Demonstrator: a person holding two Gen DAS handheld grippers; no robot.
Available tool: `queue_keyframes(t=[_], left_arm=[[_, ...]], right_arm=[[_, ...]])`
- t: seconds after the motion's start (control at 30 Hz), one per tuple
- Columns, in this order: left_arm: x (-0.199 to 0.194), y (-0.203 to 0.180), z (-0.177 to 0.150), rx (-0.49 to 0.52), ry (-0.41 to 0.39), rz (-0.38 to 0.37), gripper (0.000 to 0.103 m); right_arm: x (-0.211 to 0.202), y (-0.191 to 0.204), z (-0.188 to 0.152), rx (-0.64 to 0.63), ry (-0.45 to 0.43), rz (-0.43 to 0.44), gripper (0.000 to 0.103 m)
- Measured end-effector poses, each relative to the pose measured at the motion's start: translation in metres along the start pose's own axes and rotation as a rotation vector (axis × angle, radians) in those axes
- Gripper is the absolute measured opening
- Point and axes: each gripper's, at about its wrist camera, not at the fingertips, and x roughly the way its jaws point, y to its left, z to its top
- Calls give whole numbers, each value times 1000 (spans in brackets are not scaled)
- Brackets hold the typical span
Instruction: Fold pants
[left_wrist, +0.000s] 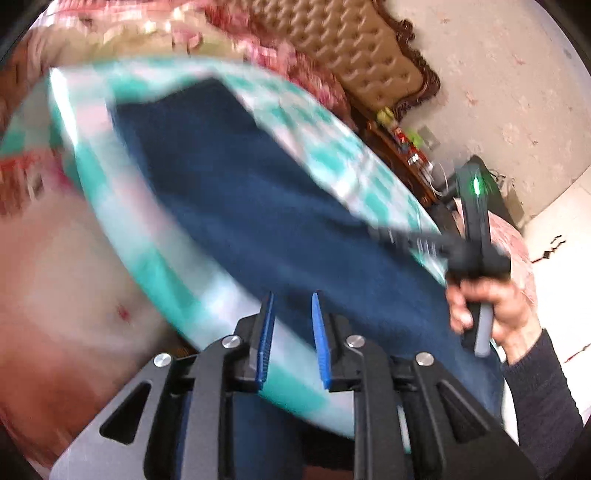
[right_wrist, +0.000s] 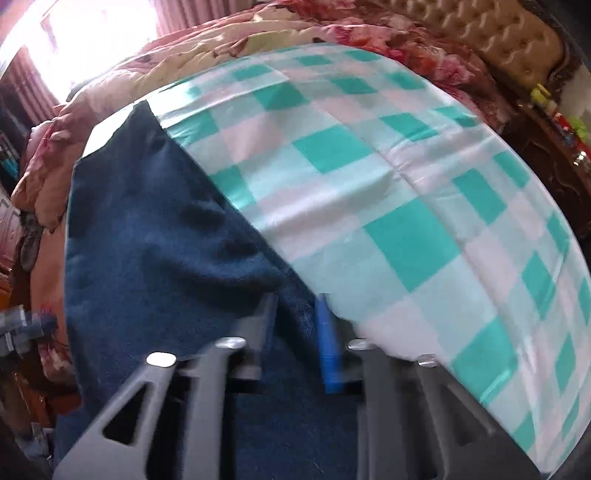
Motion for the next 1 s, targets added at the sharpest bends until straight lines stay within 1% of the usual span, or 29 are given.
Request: queue_keyframes(t=[0.03, 0.07, 0.1, 0.13, 0.17, 0.2, 0.23, 0.27, 0.3, 0.37, 0.4, 0.43, 0.47, 0.5, 0.53, 0.57, 0.6, 0.67, 0.73, 0.8, 0.93, 1.0], left_arm=[[-3, 3, 17, 43, -33, 13, 28], [-4, 6, 36, 92, -70, 49, 31], [-3, 10, 51, 118, -98, 89, 33], [0, 19, 74, 141, -130, 136, 33], [2, 26, 89, 150, -142, 154, 33], [8, 36, 113, 170, -147, 167, 33], [16, 44, 132, 202, -140, 183, 33], [21, 48, 142, 228, -127, 194, 33], [34, 54, 157, 278, -83, 204, 34], [55, 57, 173, 332, -18, 225, 42], [63, 56, 180, 370, 5, 237, 49], [68, 55, 184, 403, 17, 250, 54], [72, 53, 189, 434, 27, 261, 54], [78, 51, 192, 443, 44, 254, 54], [87, 50, 195, 455, 91, 241, 49], [92, 49, 193, 468, 113, 239, 34], [100, 45, 192, 504, 149, 244, 8], [102, 42, 194, 514, 149, 243, 8], [98, 41, 201, 487, 123, 237, 8], [98, 41, 206, 456, 107, 229, 8], [109, 43, 203, 447, 125, 271, 8], [111, 46, 202, 430, 126, 276, 8]], right_arm=[[0, -1, 1, 6, -4, -10, 7], [-2, -3, 1, 26, -17, -11, 6], [-3, -4, 1, 38, -23, -6, 5], [-3, -5, 0, 46, -24, -4, 5], [-1, -5, 0, 51, -21, -2, 5], [0, -5, -1, 54, -18, -4, 5], [1, -5, -1, 57, -21, -9, 5], [-2, -5, -2, 67, -34, -19, 5], [-6, -4, -1, 77, -50, -25, 6], [-15, -4, -2, 93, -82, -17, 7], [-20, -3, -4, 95, -93, -13, 12], [-23, -1, -5, 88, -94, -25, 17], [-24, 1, -7, 79, -92, -36, 21], [-24, 1, -9, 72, -88, -42, 27], [-22, 1, -10, 66, -81, -45, 31], [-21, 1, -13, 63, -71, -51, 32], [-19, 1, -15, 60, -63, -64, 32], [-16, 2, -19, 56, -59, -75, 32], [-14, 5, -22, 44, -58, -110, 32], [-13, 6, -25, 38, -60, -127, 32], [-11, 7, -26, 43, -74, -158, 32], [-11, 8, -27, 39, -82, -177, 32]])
